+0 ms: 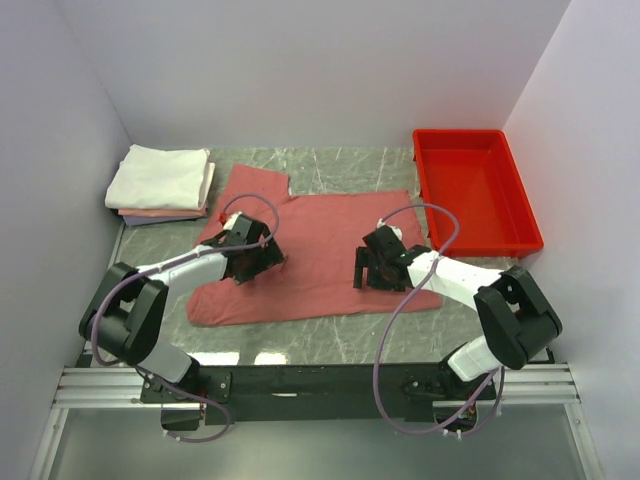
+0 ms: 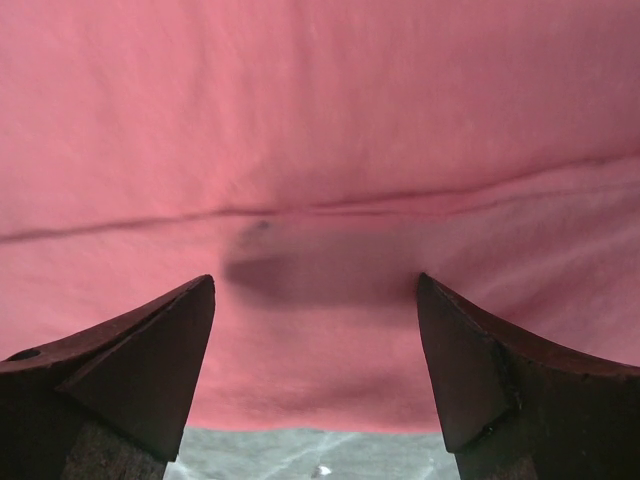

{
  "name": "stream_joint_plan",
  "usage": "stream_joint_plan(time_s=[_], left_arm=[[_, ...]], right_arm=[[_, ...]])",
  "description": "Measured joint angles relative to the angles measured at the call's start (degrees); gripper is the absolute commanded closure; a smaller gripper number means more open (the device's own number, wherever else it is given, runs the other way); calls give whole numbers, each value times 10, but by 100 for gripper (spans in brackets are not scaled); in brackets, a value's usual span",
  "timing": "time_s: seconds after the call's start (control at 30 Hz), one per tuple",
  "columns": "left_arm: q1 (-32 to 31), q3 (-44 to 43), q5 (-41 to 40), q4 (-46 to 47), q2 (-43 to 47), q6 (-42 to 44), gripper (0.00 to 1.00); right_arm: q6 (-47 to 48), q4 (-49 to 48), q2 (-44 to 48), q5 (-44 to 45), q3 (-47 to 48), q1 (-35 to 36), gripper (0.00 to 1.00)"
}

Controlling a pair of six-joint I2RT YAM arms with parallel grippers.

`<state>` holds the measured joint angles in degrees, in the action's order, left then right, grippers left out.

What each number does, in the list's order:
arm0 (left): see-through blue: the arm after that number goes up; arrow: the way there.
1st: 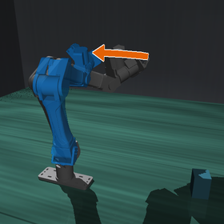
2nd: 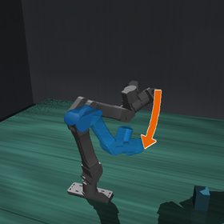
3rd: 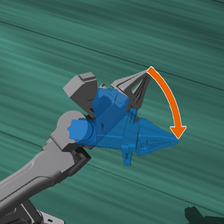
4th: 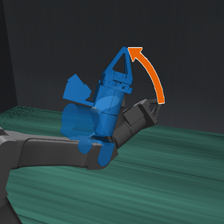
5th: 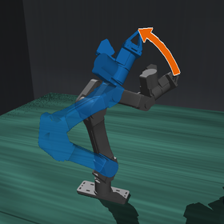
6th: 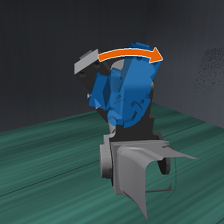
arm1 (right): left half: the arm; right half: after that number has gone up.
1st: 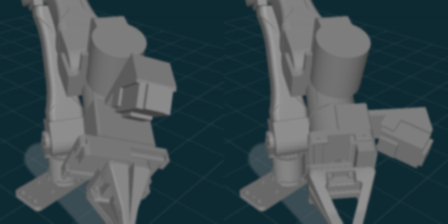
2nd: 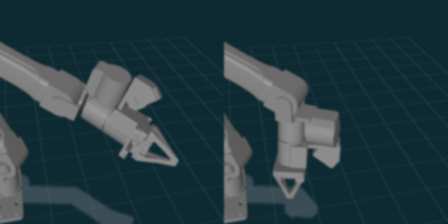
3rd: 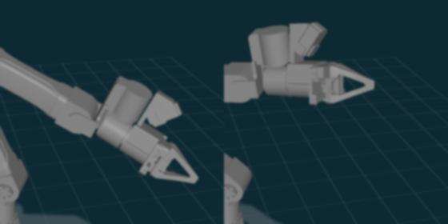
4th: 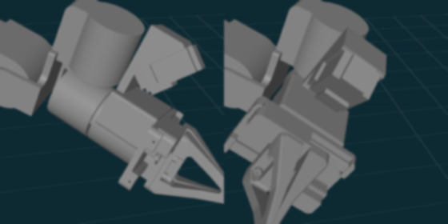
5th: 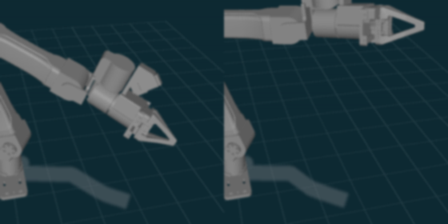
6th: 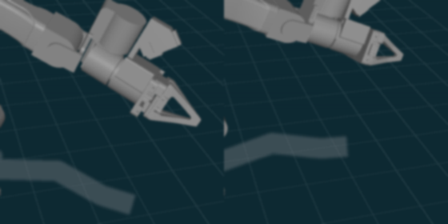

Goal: Fold and stack the t-shirts
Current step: Fold the tshirt

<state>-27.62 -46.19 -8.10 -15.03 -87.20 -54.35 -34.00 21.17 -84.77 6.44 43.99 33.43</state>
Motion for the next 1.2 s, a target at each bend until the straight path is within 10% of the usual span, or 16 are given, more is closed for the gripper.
stream_joint_plan(time_s=[0.7, 1.2], left_arm=[[0, 169, -23, -9, 202, -53, 1], [48, -141, -99, -96, 65, 0, 1]], right_arm=[[-129, 39, 139, -28, -104, 122, 11], [-63, 107, 174, 23, 72, -6, 0]])
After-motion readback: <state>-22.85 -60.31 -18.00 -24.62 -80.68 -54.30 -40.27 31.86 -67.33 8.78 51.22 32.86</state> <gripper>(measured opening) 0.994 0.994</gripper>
